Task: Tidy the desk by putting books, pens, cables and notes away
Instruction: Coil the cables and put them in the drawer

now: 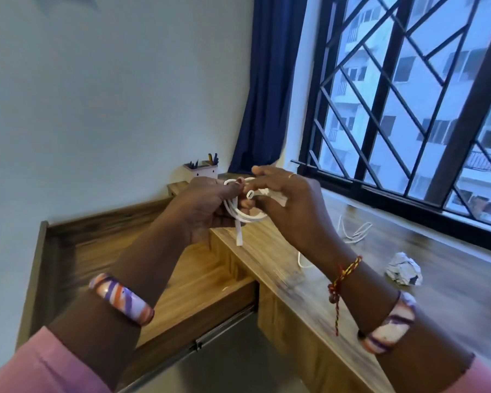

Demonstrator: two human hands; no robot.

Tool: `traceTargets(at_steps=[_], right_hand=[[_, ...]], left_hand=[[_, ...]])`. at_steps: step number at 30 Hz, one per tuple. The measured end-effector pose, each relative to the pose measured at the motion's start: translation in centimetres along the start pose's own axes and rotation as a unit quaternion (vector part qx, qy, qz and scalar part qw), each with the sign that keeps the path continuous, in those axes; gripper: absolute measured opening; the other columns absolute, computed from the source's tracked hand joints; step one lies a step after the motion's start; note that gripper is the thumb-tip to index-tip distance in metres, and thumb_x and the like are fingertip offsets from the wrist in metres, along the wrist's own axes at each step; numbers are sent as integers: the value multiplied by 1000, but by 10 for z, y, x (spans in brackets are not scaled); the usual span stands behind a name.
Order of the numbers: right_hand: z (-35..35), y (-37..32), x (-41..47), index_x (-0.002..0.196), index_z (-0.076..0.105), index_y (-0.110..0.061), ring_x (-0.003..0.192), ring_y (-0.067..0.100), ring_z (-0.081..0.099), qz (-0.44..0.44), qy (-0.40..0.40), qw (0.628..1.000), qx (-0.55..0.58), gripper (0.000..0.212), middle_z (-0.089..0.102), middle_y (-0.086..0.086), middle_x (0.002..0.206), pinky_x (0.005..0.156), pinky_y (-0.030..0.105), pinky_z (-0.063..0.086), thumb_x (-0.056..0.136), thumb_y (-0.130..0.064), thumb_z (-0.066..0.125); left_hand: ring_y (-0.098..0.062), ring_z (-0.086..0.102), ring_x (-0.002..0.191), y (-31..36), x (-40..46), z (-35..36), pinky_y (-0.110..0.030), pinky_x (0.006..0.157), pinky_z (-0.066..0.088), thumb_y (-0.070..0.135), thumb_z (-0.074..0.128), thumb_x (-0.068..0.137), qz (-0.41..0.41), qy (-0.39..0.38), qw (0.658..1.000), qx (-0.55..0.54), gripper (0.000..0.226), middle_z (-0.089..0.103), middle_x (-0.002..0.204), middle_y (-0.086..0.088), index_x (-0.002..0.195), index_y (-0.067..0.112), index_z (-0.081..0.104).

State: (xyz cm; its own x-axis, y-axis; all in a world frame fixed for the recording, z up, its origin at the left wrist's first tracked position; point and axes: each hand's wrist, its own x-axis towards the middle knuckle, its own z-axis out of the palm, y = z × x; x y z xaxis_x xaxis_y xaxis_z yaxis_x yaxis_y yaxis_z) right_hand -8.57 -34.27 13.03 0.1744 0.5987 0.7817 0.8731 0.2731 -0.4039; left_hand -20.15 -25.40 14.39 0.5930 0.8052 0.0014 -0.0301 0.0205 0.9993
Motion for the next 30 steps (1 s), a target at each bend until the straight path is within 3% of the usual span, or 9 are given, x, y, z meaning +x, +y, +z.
traceTargets(at_steps=[2, 5, 8, 12, 15, 18, 21, 26, 30], right_hand=[[4, -5, 11, 90, 69, -15, 88, 11, 67, 82, 37, 988, 123, 14, 69, -8, 89, 78, 30, 57, 81, -5, 66], [12, -15, 36, 83, 59, -14, 75, 22, 72, 240, 102, 884, 389, 9, 69, -1, 72, 61, 36, 60, 89, -7, 57], [36, -21, 62, 81, 53, -11, 64, 23, 71, 312, 131, 813, 474, 15, 65, 2, 60, 52, 33, 59, 94, -17, 49], [77, -33, 91, 83, 55, -3, 48, 16, 65, 424, 89, 730, 528, 20, 63, 10, 62, 42, 26, 53, 94, -19, 50], [106, -48, 106, 91, 61, 3, 58, 24, 67, 458, 8, 701, 546, 18, 68, 20, 75, 54, 35, 59, 93, -12, 52], [122, -61, 114, 77, 59, 6, 41, 18, 62, 470, 8, 697, 542, 18, 62, 15, 52, 36, 27, 52, 91, -2, 50], [125, -67, 112, 85, 61, 8, 58, 20, 64, 454, 0, 706, 543, 13, 65, 16, 67, 55, 32, 58, 89, -2, 54], [136, -69, 87, 102, 65, -3, 88, 29, 67, 368, -80, 870, 317, 28, 70, 19, 98, 82, 41, 55, 80, -19, 68], [132, -64, 76, 97, 69, -5, 90, 28, 67, 346, -46, 909, 226, 16, 70, 19, 97, 86, 43, 54, 83, -11, 66]], left_hand=[[-10, 65, 51, 0, 4, -11, -25, 51, 57, 17, 57, 89, 17, -24, 1000, -8, 17, 69, 58, -3, 80, 4, 65], [-10, 64, 52, -7, 14, -24, -22, 51, 52, 14, 63, 85, 86, 10, 993, 84, 12, 68, 67, -8, 79, 5, 68], [-13, 67, 67, -3, 25, -40, -33, 65, 58, 17, 66, 82, 185, 74, 956, 215, 12, 71, 83, -6, 91, 9, 66], [-19, 62, 107, 9, 33, -71, -34, 89, 53, 13, 68, 81, 360, 131, 847, 368, 63, 61, 125, -4, 137, 21, 40], [-32, 67, 100, 17, 42, -100, -39, 80, 55, 5, 73, 70, 488, 134, 711, 488, 62, 65, 118, -17, 128, 5, 53], [-35, 70, 89, 20, 53, -129, -41, 75, 56, 12, 83, 50, 514, 113, 667, 527, 60, 71, 102, -20, 106, -2, 68], [-34, 71, 71, 24, 62, -145, -38, 63, 59, 6, 85, 48, 484, 111, 685, 532, 40, 74, 80, -17, 85, 0, 73], [-25, 59, 71, 31, 66, -144, -27, 60, 31, 6, 69, 73, 439, 132, 695, 554, 17, 69, 84, -12, 89, 3, 66], [-29, 66, 85, 25, 72, -132, -35, 70, 50, 5, 60, 81, 442, 99, 754, 476, 19, 72, 94, -15, 96, 7, 71]])
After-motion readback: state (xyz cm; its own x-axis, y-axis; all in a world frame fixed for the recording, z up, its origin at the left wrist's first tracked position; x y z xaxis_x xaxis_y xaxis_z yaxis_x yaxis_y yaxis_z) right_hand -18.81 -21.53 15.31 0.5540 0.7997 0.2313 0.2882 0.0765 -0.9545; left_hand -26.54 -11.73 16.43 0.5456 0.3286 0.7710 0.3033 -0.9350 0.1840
